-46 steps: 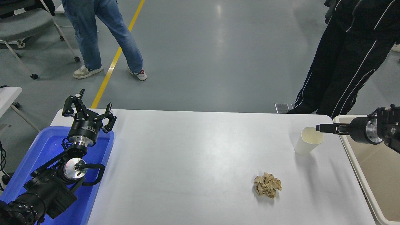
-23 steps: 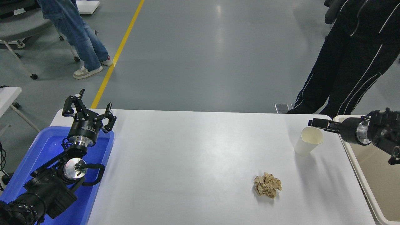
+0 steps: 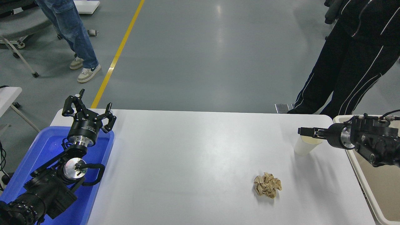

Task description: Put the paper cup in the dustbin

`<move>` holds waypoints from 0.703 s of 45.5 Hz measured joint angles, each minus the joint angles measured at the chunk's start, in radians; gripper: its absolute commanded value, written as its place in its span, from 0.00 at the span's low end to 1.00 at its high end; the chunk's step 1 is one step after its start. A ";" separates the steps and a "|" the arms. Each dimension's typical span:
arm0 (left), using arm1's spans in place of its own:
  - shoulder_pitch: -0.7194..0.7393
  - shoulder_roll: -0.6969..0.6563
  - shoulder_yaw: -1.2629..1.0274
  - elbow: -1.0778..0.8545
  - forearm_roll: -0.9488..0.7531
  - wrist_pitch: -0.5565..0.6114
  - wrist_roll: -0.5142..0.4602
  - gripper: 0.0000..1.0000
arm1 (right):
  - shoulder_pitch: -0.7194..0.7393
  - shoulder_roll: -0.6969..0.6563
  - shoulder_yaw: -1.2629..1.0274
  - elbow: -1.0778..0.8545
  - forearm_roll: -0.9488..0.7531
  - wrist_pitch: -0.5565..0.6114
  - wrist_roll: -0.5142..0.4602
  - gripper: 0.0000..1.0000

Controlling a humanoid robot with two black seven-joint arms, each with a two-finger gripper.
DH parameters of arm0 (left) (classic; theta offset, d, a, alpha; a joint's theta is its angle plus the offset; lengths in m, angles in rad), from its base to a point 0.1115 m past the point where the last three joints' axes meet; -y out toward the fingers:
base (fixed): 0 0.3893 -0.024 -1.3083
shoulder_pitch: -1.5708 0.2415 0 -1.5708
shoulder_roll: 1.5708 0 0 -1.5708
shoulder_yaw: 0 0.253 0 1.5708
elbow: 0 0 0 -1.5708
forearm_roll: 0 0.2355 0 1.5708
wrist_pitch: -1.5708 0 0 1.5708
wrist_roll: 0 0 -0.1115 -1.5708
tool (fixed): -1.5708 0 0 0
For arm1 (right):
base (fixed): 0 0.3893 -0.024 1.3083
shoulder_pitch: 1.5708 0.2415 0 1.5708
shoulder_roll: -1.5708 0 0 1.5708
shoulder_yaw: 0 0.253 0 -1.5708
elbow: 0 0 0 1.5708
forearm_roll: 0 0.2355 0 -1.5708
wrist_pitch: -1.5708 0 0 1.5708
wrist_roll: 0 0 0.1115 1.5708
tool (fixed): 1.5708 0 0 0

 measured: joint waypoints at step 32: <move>0.000 0.000 0.000 0.000 0.000 0.000 0.000 1.00 | 0.003 0.003 0.011 -0.021 -0.001 -0.001 0.001 0.99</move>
